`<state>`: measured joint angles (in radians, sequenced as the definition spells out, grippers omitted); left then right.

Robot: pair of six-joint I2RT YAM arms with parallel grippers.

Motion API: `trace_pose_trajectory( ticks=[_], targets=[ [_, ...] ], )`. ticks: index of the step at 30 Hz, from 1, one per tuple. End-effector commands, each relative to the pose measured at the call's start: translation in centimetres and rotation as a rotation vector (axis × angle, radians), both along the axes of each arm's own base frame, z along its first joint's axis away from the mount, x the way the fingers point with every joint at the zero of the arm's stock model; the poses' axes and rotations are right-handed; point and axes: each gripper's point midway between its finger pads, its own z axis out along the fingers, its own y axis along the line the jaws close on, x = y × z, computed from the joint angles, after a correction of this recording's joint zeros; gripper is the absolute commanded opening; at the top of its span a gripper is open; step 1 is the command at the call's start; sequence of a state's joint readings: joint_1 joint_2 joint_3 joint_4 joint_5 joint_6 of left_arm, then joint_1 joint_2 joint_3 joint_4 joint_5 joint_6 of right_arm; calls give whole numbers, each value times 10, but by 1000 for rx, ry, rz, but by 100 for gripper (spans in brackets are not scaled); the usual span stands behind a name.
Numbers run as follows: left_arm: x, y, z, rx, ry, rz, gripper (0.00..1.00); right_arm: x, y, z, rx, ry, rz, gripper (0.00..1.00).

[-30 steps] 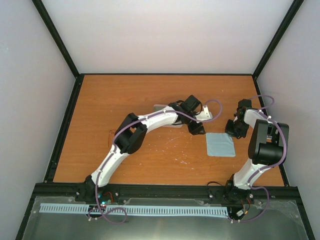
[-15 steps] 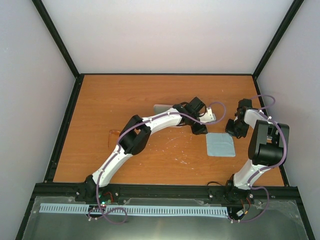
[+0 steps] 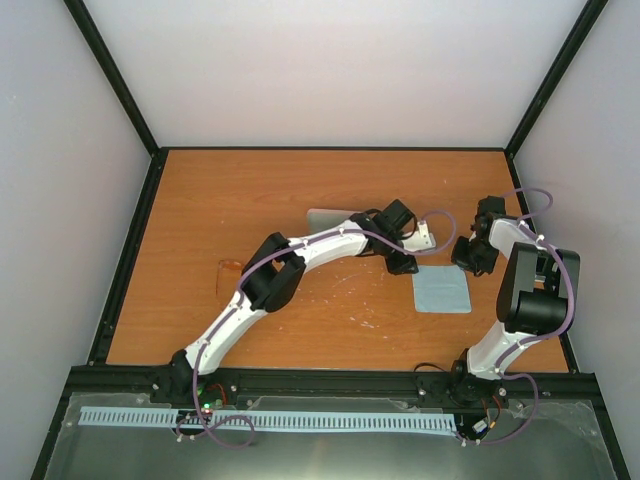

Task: Organize the sunglasses
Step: Move the glasses cleaning cloth to the center of the board.

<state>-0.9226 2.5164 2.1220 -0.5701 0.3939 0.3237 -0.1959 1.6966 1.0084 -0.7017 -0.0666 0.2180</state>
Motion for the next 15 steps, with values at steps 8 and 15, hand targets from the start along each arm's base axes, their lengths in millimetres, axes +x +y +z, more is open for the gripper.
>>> trace_pose_trajectory(
  ticks=[8,15],
  targets=[
    [-3,-15,-18,17,-38,3,43,3,-3,6,-19,-32,8,3],
    [2,-18,-18,12,-51,15,37,6,-2,6,-11,-37,15,3]
  ],
)
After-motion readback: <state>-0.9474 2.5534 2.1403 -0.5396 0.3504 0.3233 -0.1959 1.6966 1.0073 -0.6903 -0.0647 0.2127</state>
